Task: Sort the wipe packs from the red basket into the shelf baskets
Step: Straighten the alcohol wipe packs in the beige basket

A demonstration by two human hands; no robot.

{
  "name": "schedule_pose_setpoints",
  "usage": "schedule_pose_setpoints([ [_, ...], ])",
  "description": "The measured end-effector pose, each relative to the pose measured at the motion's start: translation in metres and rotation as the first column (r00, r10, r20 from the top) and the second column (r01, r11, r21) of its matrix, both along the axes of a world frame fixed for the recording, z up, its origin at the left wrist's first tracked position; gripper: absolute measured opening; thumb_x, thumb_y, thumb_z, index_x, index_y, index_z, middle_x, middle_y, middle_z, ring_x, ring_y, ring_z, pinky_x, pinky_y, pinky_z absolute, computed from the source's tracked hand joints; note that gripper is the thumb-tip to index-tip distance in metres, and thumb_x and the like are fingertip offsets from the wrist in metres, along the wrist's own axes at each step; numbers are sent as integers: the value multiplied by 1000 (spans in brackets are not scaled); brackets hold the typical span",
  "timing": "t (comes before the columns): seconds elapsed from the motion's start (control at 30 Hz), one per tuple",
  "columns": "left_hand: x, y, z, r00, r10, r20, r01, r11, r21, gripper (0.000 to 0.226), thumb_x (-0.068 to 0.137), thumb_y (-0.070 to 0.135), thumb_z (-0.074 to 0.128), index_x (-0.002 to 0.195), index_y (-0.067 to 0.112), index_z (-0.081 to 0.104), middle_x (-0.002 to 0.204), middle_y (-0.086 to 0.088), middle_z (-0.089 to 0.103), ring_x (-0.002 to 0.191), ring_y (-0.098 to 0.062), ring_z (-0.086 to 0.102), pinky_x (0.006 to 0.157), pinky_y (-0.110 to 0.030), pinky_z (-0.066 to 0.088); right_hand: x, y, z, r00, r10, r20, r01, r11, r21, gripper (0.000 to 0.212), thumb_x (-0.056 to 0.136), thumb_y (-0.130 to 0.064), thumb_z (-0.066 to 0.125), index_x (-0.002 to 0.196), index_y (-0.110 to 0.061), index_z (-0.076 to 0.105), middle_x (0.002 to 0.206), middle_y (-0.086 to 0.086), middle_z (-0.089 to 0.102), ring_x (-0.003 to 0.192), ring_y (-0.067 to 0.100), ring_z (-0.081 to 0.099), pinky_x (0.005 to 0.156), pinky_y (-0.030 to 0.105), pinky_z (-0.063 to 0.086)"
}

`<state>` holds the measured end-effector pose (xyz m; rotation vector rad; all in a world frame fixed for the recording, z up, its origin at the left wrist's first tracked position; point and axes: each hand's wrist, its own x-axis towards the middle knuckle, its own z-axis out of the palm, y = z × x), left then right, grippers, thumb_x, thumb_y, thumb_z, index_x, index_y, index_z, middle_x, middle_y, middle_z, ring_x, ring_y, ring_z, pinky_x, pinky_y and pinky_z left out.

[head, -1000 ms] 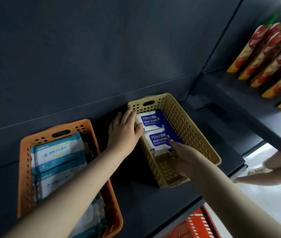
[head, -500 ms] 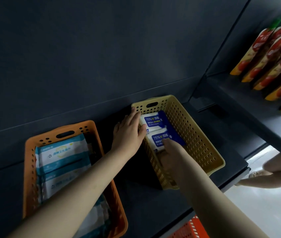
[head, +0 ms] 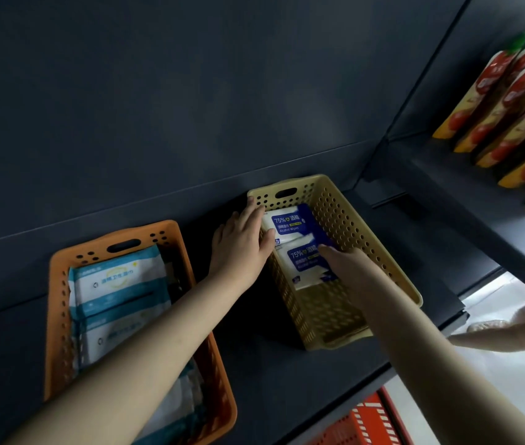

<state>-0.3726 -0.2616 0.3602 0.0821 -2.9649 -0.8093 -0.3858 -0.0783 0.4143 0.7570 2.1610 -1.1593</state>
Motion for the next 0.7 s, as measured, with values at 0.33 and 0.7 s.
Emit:
schedule_pose_setpoints([
  [0.33, 1, 0, 1, 1000, -4, -2, 4, 1000, 3, 55, 100, 45, 33, 150, 24, 26, 163, 8, 6, 147, -23, 18, 116, -46, 20, -18, -2, -36, 675, 688, -268, -506, 695, 511, 67, 90, -42, 60, 145, -13, 34, 143, 10, 45, 124, 28, 49, 103, 39, 44],
  [0.7, -2, -1, -2, 1000, -16, -6, 16, 1000, 11, 54, 100, 44, 33, 151, 24, 26, 163, 9, 5, 147, -23, 17, 115, -47, 22, -19, 2, -55, 894, 397, -208, -332, 898, 290, 84, 78, -50, 73, 139, -7, 35, 135, 13, 51, 118, 28, 53, 99, 36, 44],
])
